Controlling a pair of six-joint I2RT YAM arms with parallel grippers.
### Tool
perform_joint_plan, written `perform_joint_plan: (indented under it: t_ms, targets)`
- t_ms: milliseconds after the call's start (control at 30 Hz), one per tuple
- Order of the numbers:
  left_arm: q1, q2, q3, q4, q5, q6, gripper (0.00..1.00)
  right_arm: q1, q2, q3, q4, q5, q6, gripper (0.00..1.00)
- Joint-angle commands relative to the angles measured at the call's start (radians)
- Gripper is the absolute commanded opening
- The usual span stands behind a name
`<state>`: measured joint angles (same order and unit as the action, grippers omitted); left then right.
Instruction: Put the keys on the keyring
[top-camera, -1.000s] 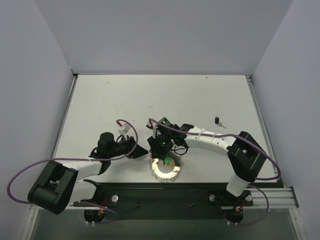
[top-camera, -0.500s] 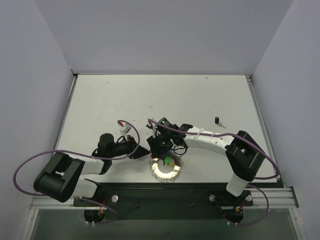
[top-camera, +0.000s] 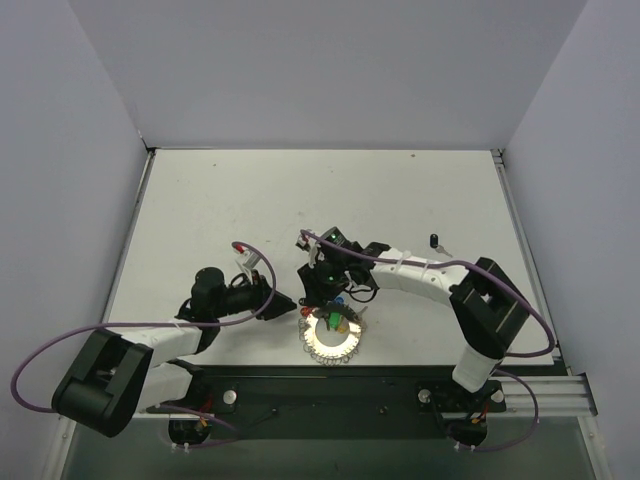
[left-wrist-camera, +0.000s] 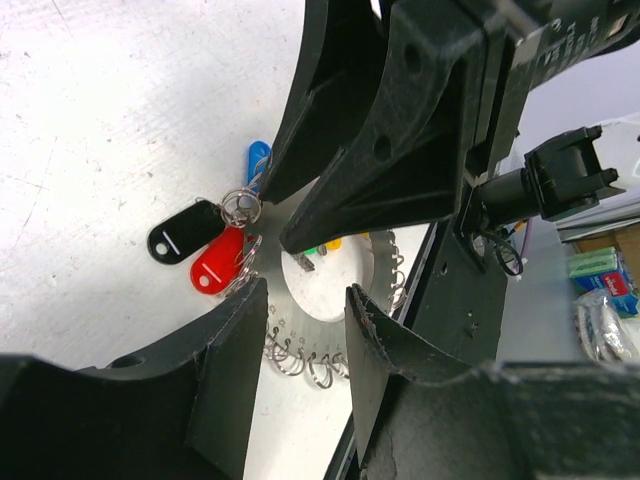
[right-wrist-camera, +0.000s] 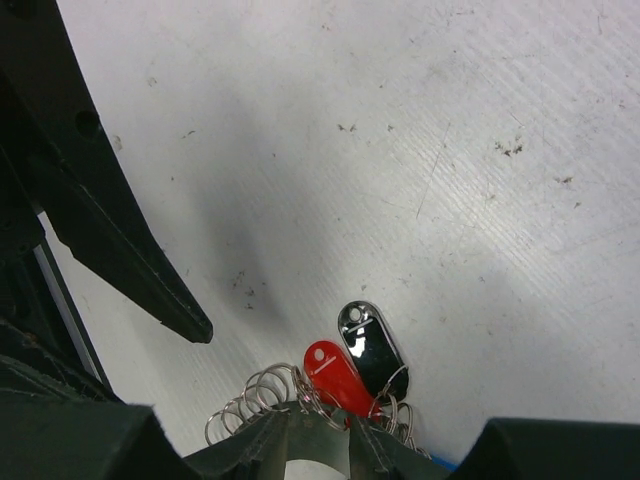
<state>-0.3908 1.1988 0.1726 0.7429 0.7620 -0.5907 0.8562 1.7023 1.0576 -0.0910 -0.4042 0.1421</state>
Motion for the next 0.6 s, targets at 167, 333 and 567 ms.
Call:
perform_joint_plan:
  t_ms: [167, 333, 567]
  targets:
    - [0.004, -0.019, 0.038, -0.034, -0.004, 0.039, 0.47, -0.023, 0.013, -0.030, 0.076, -0.157, -0.049, 0.31]
    - [0.004, -0.019, 0.039, -0.030, 0.000, 0.034, 0.47, -0.032, 0.026, -0.044, 0.082, -0.192, -0.050, 0.32]
    - [0.004, -0.013, 0.039, -0.024, 0.002, 0.032, 0.47, -0.046, 0.046, -0.051, 0.108, -0.196, -0.053, 0.31]
